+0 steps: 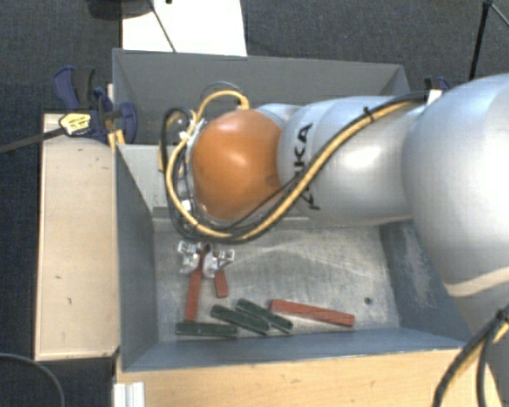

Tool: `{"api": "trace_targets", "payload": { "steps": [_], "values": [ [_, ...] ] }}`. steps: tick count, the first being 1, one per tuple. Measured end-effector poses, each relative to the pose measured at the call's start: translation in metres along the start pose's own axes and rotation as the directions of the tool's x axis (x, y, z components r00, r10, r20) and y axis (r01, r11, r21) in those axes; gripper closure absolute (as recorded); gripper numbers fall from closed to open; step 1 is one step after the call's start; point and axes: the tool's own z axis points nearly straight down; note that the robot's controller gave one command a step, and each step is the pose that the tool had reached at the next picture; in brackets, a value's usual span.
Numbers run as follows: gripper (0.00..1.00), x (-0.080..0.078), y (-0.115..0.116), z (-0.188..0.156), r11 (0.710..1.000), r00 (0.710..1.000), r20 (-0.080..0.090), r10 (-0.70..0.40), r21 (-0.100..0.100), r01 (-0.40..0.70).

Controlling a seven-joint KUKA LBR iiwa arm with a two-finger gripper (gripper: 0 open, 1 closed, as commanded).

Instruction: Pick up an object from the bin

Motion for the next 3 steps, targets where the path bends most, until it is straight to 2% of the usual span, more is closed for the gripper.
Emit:
{"api": "trace_targets", "payload": {
  "steps": [1,3],
  "values": [
    [1.0,0.001,0.002,-0.014,1.0,1.0,-0.005,0.001,-0.007,-0.001],
    [1.0,0.0,0.0,-0.038,1.0,1.0,0.0,0.004,0.001,-0.004]
  ]
}}
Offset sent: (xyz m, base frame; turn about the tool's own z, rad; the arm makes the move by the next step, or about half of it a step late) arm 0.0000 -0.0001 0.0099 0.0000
